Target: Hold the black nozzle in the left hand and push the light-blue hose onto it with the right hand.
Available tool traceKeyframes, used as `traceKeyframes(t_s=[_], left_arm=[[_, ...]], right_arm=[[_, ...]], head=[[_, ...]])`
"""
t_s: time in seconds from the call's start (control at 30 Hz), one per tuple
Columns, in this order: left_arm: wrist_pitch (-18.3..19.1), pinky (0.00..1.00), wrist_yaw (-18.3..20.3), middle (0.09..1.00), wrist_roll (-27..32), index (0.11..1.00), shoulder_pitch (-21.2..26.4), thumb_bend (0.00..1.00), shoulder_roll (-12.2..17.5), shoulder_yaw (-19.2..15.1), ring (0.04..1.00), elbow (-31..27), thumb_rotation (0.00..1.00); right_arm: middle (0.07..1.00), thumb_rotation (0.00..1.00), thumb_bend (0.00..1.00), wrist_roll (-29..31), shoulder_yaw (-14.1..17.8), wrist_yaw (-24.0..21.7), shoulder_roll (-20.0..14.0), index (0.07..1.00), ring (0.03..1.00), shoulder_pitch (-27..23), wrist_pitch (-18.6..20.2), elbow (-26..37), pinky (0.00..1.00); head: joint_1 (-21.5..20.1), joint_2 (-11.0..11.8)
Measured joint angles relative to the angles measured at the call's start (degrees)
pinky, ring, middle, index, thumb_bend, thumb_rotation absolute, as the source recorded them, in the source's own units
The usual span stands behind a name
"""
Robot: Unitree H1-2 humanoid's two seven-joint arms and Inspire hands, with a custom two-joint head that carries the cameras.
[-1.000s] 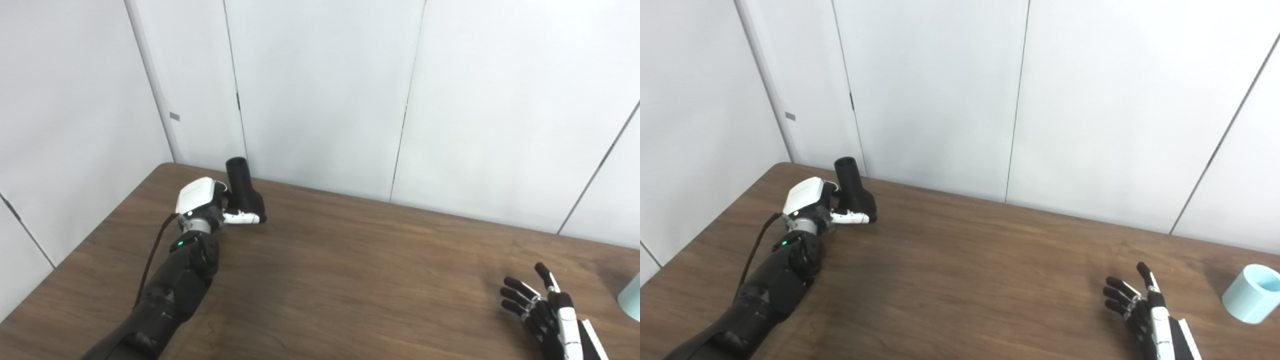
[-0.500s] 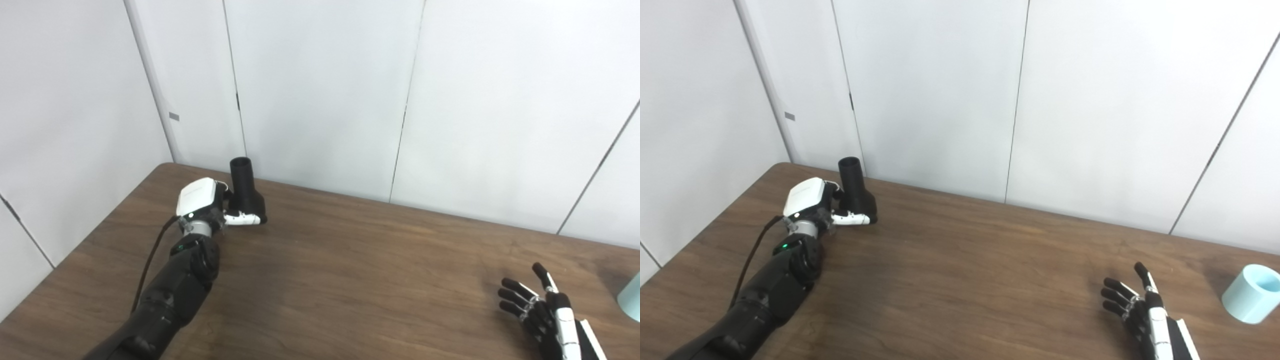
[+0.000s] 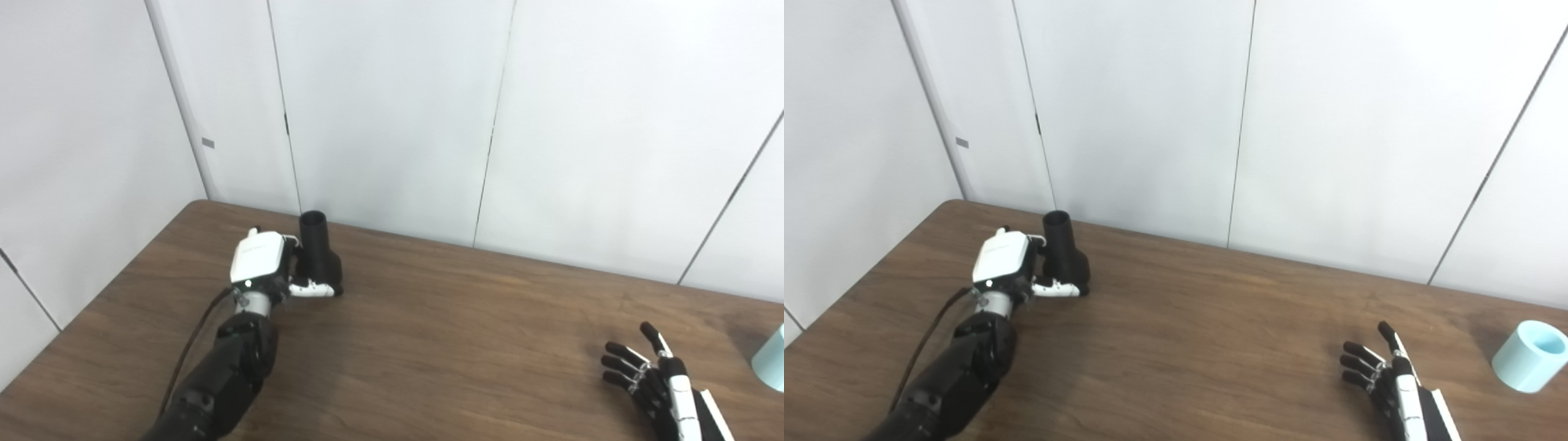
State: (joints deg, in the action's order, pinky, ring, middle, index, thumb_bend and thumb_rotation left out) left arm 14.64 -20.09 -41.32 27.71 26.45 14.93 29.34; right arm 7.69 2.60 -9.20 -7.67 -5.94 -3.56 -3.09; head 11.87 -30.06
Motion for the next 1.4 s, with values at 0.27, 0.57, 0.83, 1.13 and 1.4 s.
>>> traceKeyframes(t_s=[0.27, 0.57, 0.83, 1.13, 1.4], left_arm=[[-1.09, 1.0, 0.23, 0.693, -1.51, 0.481, -3.22, 0.52, -1.7, 1.66, 0.828, -6.04, 0.05], [-2.33, 1.0, 2.53, 0.697, -2.35, 0.482, -9.74, 0.52, -5.08, 2.31, 0.824, -16.06, 0.05], [-3.29, 1.0, 4.18, 0.701, -7.06, 0.482, -13.63, 0.52, -7.84, 6.22, 0.818, -22.33, 0.05], [-4.21, 1.0, 7.06, 0.704, -12.77, 0.483, -17.56, 0.52, -10.17, 9.8, 0.819, -28.19, 0.05], [-4.81, 1.0, 7.99, 0.706, -14.87, 0.483, -18.89, 0.52, -11.36, 11.62, 0.826, -30.0, 0.05]], right_arm=[[0.766, 1.0, 0.45, -0.58, -0.02, 0.1, 0.45, 0.948, 0.746, -0.09, -0.06, -0.05, 0.71], [0.757, 1.0, 0.42, -1.19, -0.23, 0.19, 1.03, 0.944, 0.754, -0.31, -0.09, -0.11, 0.7], [0.781, 1.0, 0.47, -1.33, -0.73, 0.13, 1.74, 0.95, 0.765, -0.15, 0.05, 0.27, 0.75], [0.774, 1.0, 0.5, -0.72, -1.23, 0.12, 2.7, 0.946, 0.758, 2.25, 2.15, 3.56, 0.75], [0.755, 0.99, 0.49, -0.7, -0.46, 0.39, 2.12, 0.913, 0.74, 4.87, 6.67, 9.95, 0.7]], head=[[-1.49, -0.18], [-3.6, 0.17], [-5.63, -0.26], [-8.62, -1.58], [-11.69, -4.48]])
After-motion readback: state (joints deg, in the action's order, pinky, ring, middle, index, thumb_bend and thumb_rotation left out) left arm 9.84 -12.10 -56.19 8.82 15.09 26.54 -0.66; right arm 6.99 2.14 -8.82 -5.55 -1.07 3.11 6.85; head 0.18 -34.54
